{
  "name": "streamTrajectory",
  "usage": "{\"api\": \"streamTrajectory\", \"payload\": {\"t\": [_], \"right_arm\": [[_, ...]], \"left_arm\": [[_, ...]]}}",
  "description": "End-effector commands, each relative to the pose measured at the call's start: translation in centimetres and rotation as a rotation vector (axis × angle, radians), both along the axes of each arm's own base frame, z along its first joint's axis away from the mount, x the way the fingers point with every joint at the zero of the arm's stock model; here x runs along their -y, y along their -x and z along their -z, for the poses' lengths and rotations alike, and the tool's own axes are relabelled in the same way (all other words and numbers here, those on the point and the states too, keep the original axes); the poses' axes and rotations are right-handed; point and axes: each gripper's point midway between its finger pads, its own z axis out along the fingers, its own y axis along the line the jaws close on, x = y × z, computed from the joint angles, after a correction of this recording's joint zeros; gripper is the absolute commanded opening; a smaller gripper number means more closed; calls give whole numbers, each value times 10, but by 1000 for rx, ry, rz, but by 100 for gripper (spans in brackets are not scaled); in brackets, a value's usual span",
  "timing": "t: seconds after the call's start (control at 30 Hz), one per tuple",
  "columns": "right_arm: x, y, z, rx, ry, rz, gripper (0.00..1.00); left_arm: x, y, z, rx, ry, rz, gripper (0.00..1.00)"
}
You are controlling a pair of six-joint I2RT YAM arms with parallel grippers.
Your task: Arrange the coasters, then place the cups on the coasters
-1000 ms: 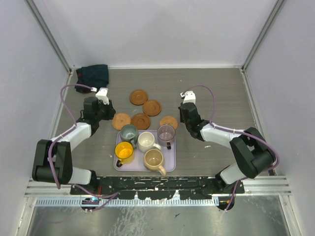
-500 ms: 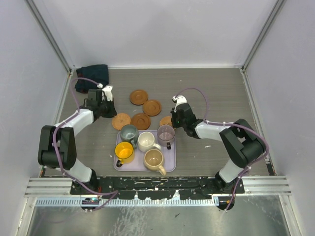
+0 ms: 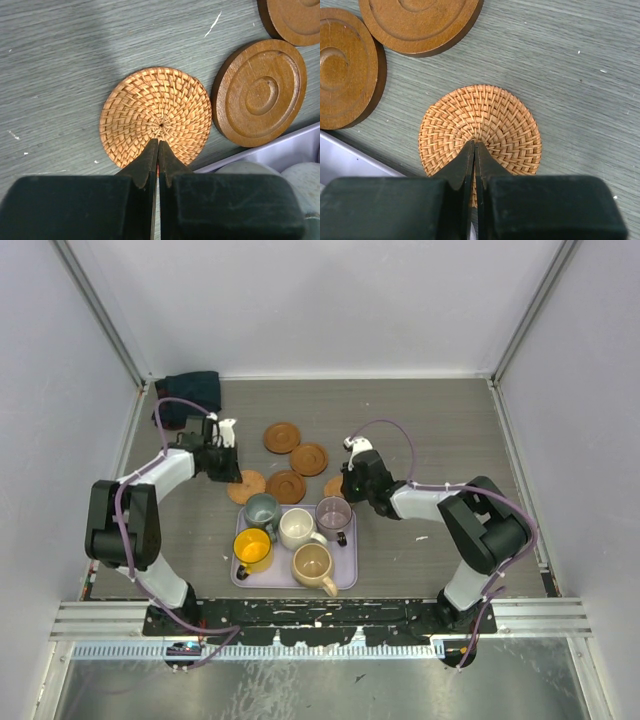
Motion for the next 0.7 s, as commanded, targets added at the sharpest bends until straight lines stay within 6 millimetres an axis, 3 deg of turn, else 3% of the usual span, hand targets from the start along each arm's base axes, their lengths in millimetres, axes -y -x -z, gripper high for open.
{"api": "streamTrajectory", "payload": {"t": [0.0, 0.33, 0.67], "right_arm": [[-10, -3, -5, -3, -20, 5, 8], [7, -12, 7, -21, 68, 96, 8], [54, -24, 18, -24, 260, 312, 7]], "left_arm": [[2, 2, 5, -71, -19, 25, 3], [-14, 11, 37, -254, -167, 3, 4], [-27, -8, 46, -270, -249, -40, 8]]}}
